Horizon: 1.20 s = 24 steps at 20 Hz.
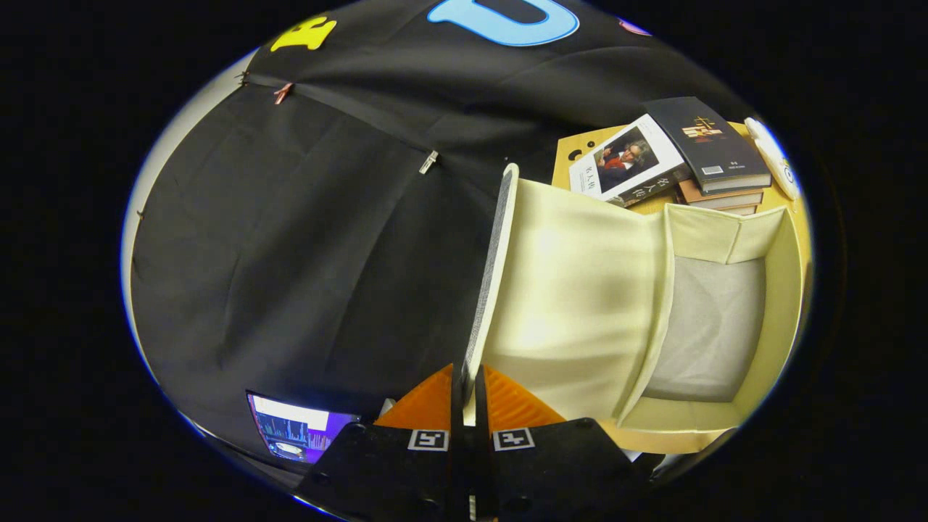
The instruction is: Open the storage box then place both shoes into the box .Put the left shoe in first, then the right shoe, with the right side of both shoes facing outward in a uniform manner.
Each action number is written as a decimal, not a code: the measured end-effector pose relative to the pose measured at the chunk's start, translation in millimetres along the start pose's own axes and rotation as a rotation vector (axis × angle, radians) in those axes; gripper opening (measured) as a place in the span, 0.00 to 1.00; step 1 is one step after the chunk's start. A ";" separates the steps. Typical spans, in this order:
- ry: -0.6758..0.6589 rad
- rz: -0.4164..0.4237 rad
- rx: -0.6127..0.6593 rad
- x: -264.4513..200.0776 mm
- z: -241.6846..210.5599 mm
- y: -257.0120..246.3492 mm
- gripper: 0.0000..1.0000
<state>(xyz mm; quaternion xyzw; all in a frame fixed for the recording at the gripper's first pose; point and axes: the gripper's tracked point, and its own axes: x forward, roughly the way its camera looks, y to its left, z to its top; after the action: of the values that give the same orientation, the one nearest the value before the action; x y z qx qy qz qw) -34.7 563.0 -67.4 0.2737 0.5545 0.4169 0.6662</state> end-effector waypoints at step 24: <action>-0.503 -0.754 -0.339 -299.1 29.9 -290.5 0.98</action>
<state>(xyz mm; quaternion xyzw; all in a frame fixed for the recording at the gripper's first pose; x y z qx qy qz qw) 56.2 162.9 -147.9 0.0334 0.3610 0.1517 0.9196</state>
